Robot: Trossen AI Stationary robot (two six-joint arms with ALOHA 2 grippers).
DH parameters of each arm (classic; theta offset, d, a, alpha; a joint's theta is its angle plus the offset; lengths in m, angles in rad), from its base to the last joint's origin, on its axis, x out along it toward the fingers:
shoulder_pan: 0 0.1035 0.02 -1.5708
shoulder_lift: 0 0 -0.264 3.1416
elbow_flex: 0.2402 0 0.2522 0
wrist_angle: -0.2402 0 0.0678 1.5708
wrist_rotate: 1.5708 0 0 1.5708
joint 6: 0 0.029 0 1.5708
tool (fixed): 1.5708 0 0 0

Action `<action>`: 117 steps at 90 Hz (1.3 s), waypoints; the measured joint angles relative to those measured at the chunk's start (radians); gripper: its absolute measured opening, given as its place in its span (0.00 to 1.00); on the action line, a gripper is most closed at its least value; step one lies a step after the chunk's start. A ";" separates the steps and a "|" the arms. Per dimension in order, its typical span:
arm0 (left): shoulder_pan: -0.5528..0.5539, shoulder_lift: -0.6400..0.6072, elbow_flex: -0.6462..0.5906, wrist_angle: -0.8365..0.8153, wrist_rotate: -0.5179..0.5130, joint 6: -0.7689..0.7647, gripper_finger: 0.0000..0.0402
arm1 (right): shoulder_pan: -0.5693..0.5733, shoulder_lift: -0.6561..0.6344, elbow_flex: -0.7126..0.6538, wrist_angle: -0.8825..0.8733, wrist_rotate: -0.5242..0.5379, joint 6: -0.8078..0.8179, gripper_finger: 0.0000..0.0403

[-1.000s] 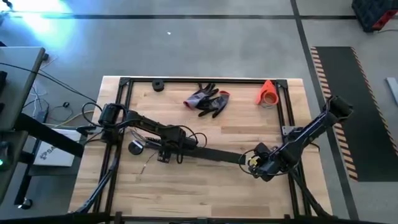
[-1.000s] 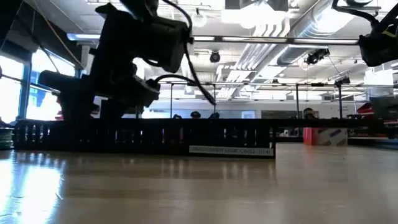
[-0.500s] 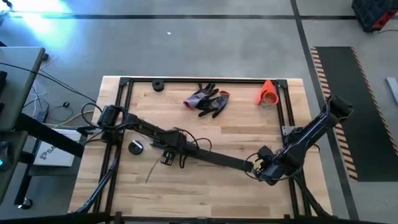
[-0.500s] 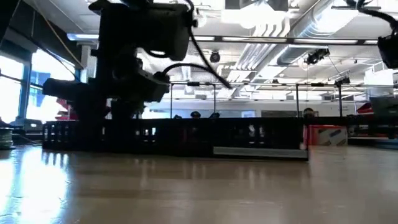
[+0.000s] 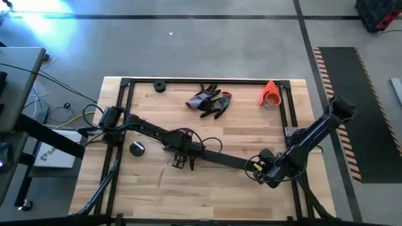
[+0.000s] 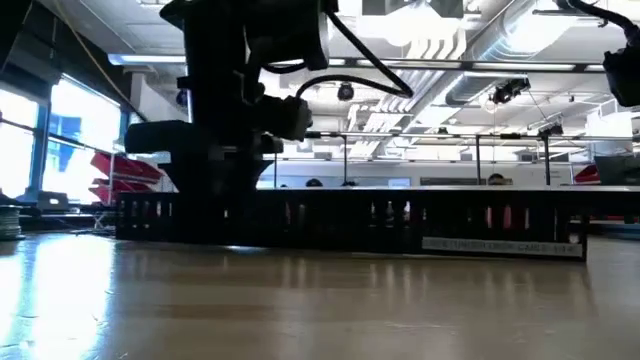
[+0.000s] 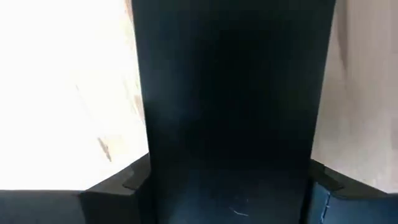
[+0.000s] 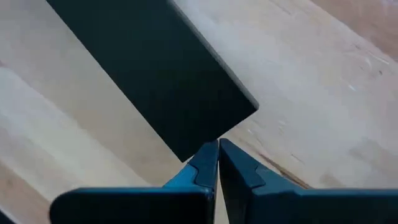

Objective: Ziptie cables
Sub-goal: Close the black cable duct

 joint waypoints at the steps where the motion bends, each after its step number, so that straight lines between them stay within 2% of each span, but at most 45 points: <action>1: 0.000 0.000 0.000 0.000 0.000 0.000 0.53 | -0.001 0.000 0.000 0.000 0.000 -0.001 0.00; 22: 0.004 0.000 0.000 -0.008 0.001 0.000 0.53 | -0.028 0.000 0.000 -0.010 -0.015 -0.039 0.00; 30: 0.004 0.000 0.003 0.030 0.000 0.001 0.53 | -0.022 0.000 0.000 -0.066 -0.061 -0.014 0.00; 40: 0.013 -0.002 0.012 -0.001 0.015 0.000 0.57 | -0.006 -0.001 0.004 -0.114 -0.065 0.028 0.00; 55: 0.035 -0.001 0.047 -0.114 0.118 0.007 0.67 | 0.015 0.000 0.004 -0.134 -0.079 0.053 0.00; 75: 0.040 -0.002 0.195 -0.306 0.100 0.004 0.71 | 0.016 -0.001 0.004 -0.140 -0.097 0.048 0.00; 88: 0.040 -0.007 0.268 -0.522 0.092 -0.022 0.71 | 0.017 -0.001 0.004 -0.137 -0.104 0.045 0.00; 99: 0.040 -0.046 0.232 -0.623 0.091 -0.017 0.71 | 0.019 -0.001 0.004 -0.138 -0.100 0.043 0.00; 117: 0.052 -0.156 0.062 -0.538 0.032 -0.032 0.71 | 0.040 -0.001 0.003 -0.130 -0.051 0.045 0.00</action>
